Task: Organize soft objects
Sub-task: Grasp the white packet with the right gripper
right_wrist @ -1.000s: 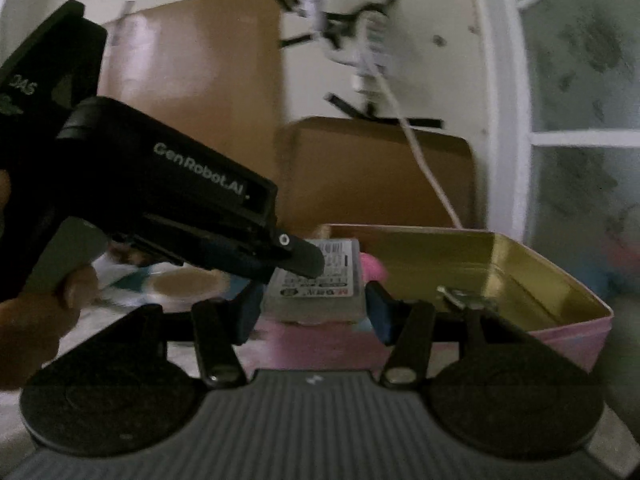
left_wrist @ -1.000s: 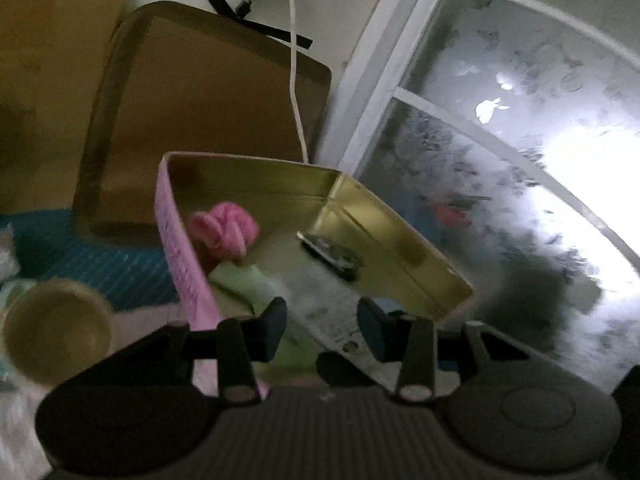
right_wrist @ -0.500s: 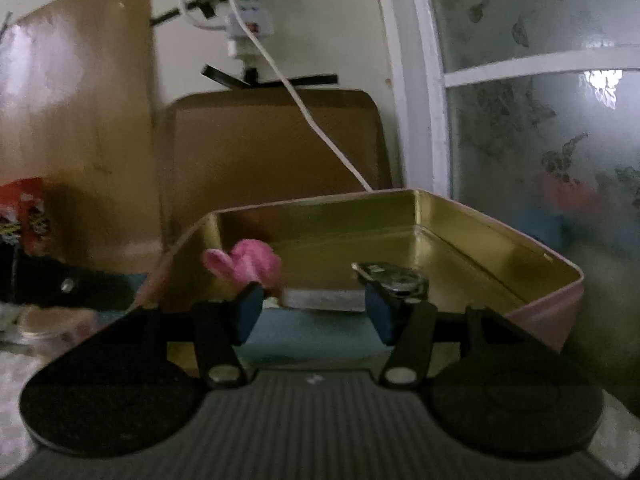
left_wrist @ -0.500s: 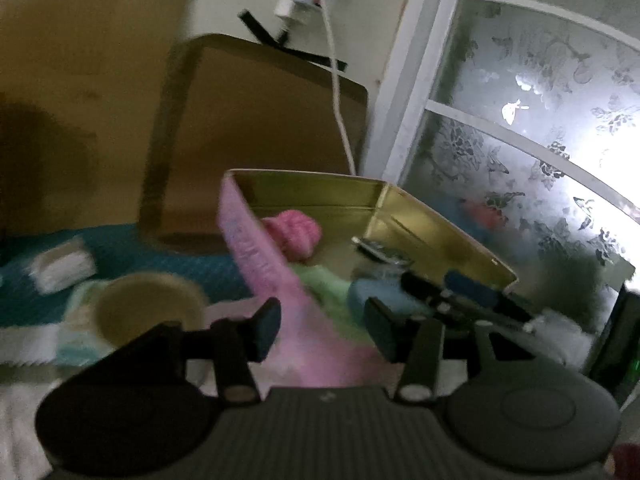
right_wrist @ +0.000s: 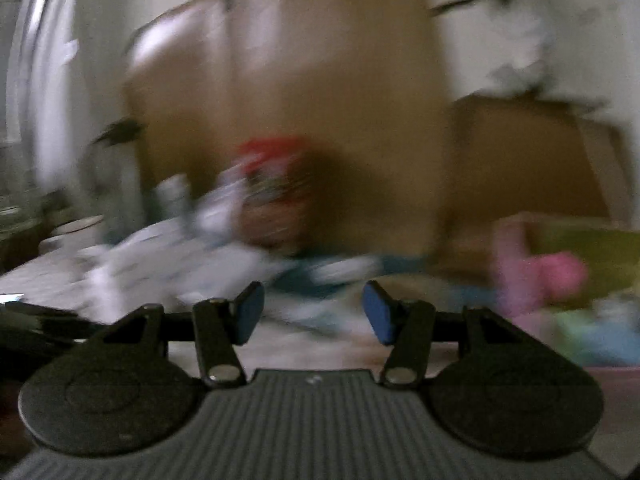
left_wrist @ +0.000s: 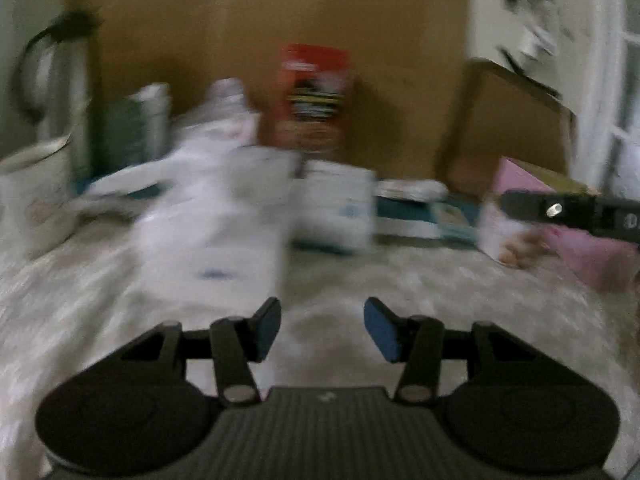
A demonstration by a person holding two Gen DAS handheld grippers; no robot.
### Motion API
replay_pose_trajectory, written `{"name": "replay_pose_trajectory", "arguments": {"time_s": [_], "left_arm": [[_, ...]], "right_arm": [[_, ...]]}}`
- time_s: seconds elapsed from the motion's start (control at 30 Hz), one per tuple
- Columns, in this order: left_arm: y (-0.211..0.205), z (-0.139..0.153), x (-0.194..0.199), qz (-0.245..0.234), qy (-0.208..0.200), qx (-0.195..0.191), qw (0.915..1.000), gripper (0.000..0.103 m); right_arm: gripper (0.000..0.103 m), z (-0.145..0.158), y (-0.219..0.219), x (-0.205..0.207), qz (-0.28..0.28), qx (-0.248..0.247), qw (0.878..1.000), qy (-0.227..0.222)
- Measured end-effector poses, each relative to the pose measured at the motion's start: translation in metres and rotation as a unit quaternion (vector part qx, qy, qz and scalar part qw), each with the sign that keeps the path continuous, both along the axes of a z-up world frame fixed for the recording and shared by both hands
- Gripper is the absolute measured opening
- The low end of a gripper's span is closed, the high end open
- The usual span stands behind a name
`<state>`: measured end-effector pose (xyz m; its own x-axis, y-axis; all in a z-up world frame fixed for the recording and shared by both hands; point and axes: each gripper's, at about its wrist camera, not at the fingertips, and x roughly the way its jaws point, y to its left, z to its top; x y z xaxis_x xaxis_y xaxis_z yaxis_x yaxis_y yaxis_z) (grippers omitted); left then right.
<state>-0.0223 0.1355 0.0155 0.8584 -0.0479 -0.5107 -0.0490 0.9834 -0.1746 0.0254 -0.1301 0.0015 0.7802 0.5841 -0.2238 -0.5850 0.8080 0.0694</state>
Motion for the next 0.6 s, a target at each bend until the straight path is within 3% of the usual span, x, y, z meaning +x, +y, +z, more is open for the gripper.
{"name": "replay_pose_trajectory", "arguments": {"time_s": [0.07, 0.17, 0.27, 0.3, 0.37, 0.47, 0.6], "left_arm": [[0.018, 0.002, -0.004, 0.004, -0.026, -0.056, 0.9981, 0.049], [0.023, 0.003, -0.003, 0.007, -0.047, -0.073, 0.9962, 0.049], [0.025, 0.005, -0.006, -0.005, -0.061, -0.075, 0.9953, 0.051], [0.026, 0.006, -0.007, -0.006, -0.064, -0.078, 0.9948, 0.052], [0.027, 0.006, -0.009, -0.010, -0.071, -0.087, 0.9936, 0.054], [0.026, 0.006, -0.016, -0.009, -0.079, -0.093, 0.9925, 0.054], [0.026, 0.005, -0.019, -0.008, -0.083, -0.096, 0.9920, 0.055]], "right_arm": [[0.058, -0.003, 0.032, 0.014, 0.042, 0.006, 0.998, 0.036], [0.058, -0.013, 0.077, 0.040, 0.062, 0.003, 0.994, 0.090], [0.057, -0.023, 0.112, 0.050, 0.055, -0.045, 0.994, 0.088], [0.053, -0.025, 0.121, 0.052, 0.056, -0.058, 0.993, 0.088], [0.021, -0.029, 0.131, 0.055, 0.057, -0.075, 0.991, 0.094], [0.015, -0.030, 0.134, 0.055, 0.045, -0.086, 0.991, 0.096], [0.015, -0.028, 0.118, 0.040, 0.040, -0.085, 0.992, 0.089]]}}
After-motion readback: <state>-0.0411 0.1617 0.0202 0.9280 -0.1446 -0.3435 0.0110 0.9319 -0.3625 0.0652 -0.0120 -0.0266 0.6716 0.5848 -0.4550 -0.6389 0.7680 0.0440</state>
